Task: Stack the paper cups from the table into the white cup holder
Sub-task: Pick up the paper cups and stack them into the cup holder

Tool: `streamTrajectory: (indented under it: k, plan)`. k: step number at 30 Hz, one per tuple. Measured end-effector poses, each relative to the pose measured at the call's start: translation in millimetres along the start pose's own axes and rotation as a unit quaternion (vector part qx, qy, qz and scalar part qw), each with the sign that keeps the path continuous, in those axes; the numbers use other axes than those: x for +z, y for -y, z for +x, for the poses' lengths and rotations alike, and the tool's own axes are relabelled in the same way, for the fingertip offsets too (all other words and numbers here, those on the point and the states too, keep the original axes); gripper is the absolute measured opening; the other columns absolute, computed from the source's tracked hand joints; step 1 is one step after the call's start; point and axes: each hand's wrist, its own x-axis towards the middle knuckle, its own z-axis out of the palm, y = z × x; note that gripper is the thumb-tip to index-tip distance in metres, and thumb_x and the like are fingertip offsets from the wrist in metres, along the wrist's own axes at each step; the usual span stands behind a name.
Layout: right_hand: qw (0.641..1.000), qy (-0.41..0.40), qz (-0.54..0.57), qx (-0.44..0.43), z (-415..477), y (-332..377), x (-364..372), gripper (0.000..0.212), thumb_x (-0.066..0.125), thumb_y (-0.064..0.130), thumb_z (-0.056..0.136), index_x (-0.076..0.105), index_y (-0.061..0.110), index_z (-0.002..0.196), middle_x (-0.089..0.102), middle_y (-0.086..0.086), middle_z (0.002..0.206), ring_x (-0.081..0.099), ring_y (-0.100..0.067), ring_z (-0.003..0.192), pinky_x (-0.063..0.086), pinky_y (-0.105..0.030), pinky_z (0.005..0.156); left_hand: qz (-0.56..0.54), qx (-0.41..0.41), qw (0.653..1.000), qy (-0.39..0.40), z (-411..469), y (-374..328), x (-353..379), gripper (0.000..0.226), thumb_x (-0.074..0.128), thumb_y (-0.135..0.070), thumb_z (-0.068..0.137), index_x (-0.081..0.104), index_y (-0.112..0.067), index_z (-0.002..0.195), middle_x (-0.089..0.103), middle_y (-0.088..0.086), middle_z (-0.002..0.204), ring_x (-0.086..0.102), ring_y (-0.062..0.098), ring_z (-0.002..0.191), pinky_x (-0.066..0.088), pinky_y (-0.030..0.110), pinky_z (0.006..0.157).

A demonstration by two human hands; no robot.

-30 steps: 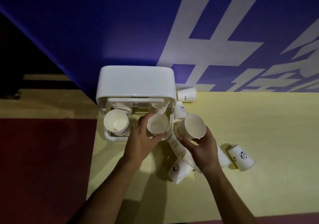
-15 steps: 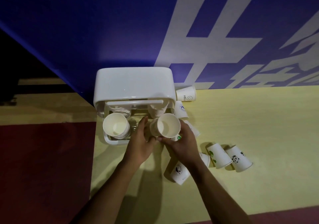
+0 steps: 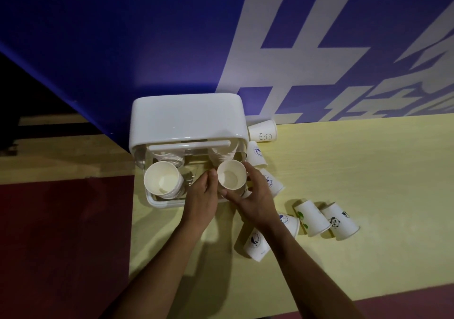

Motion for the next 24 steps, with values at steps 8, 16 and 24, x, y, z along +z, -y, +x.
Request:
streamTrajectory:
  k: [8, 16, 24]
  plan:
    - [0.995, 0.039, -0.087, -0.023, 7.4, -0.5, -0.9, 0.074, 0.087, 0.044, 0.076, 0.056, 0.022, 0.140, 0.062, 0.018, 0.127, 0.046, 0.005, 0.110, 0.041, -0.034, 0.098, 0.039, 0.023, 0.999, -0.009, 2.8, 11.9, -3.1, 0.031, 0.051, -0.025, 0.105, 0.068, -0.026, 0.131, 0.075, -0.012, 0.103, 0.069, -0.002, 0.091, 0.056, 0.028, 0.086]
    - [0.988, 0.078, -0.131, -0.029, 15.2, -13.6, 2.9, 0.083, 0.079, 0.061, 0.073, 0.051, 0.032, 0.146, 0.062, 0.010, 0.137, 0.051, -0.016, 0.115, 0.045, -0.042, 0.098, 0.047, 0.027, 0.998, -0.043, 2.8, 22.0, 0.4, 0.032, 0.060, -0.017, 0.100, 0.070, -0.027, 0.130, 0.075, -0.010, 0.109, 0.069, -0.001, 0.094, 0.057, 0.029, 0.087]
    - [0.998, -0.011, -0.062, 0.007, -29.4, -22.8, -48.6, 0.059, 0.076, 0.043, 0.088, 0.057, 0.027, 0.142, 0.059, 0.008, 0.140, 0.048, -0.008, 0.124, 0.044, -0.032, 0.102, 0.139, 0.160, 0.971, -0.111, -42.5, -7.6, 9.6, 0.032, 0.064, -0.023, 0.099, 0.063, -0.017, 0.130, 0.060, 0.001, 0.127, 0.054, 0.006, 0.104, 0.049, 0.029, 0.088]
